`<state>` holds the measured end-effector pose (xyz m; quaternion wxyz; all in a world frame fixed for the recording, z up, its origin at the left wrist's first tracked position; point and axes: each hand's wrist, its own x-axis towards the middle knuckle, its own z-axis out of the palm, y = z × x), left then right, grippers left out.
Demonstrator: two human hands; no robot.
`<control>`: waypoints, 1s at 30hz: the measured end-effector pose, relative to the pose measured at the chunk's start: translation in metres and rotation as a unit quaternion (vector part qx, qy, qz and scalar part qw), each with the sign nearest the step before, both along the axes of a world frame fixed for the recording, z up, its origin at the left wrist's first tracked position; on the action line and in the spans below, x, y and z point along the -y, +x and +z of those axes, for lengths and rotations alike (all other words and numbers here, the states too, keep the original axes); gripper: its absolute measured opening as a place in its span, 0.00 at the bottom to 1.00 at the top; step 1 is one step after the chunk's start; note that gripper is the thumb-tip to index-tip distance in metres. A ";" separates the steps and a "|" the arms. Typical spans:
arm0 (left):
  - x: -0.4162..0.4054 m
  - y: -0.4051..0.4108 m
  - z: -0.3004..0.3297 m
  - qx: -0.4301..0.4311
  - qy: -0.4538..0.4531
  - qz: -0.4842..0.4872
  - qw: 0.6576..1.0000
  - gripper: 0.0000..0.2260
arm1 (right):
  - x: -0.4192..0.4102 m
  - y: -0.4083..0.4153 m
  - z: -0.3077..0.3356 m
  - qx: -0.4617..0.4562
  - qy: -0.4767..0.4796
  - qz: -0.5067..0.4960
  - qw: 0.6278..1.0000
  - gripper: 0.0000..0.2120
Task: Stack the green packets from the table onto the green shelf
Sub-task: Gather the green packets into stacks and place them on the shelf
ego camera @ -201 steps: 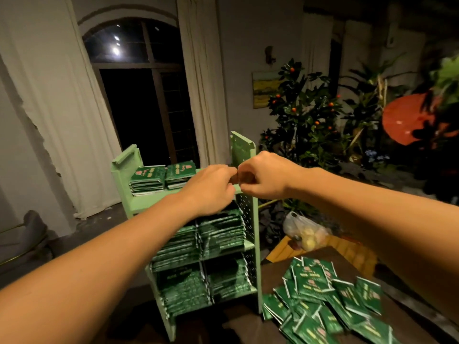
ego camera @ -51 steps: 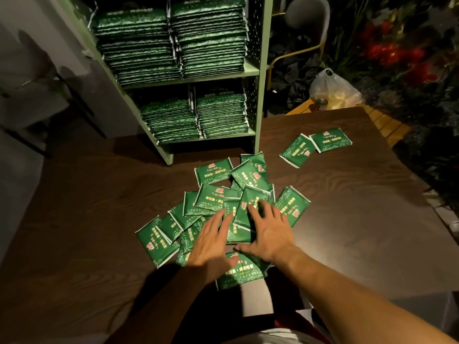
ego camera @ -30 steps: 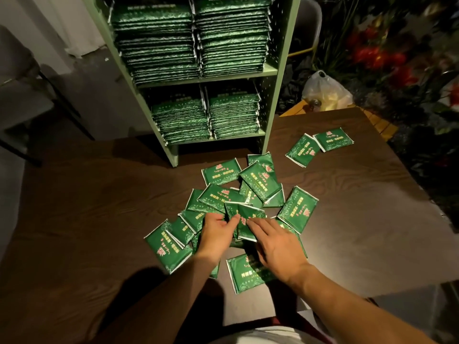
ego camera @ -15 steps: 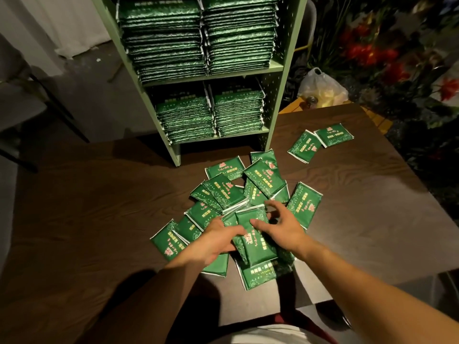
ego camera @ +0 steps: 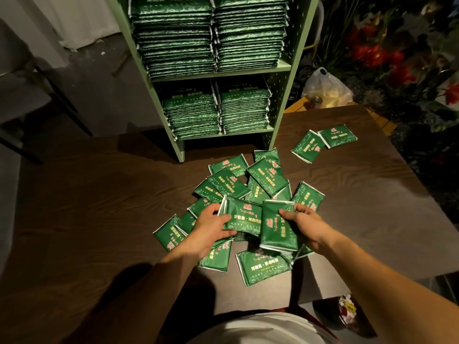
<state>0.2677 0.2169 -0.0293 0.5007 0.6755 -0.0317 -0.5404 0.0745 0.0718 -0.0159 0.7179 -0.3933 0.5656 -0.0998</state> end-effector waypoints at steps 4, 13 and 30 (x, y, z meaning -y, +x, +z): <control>-0.004 -0.003 0.001 -0.012 0.002 0.006 1.000 0.19 | -0.001 -0.004 -0.011 0.000 0.066 0.012 0.998 0.10; -0.013 -0.009 0.003 -0.081 -0.038 0.084 0.992 0.28 | -0.019 0.030 -0.009 0.019 0.125 0.033 0.991 0.10; -0.038 0.035 0.021 -0.031 -0.034 0.130 0.990 0.35 | -0.046 0.106 0.005 -0.126 -0.316 0.250 0.907 0.13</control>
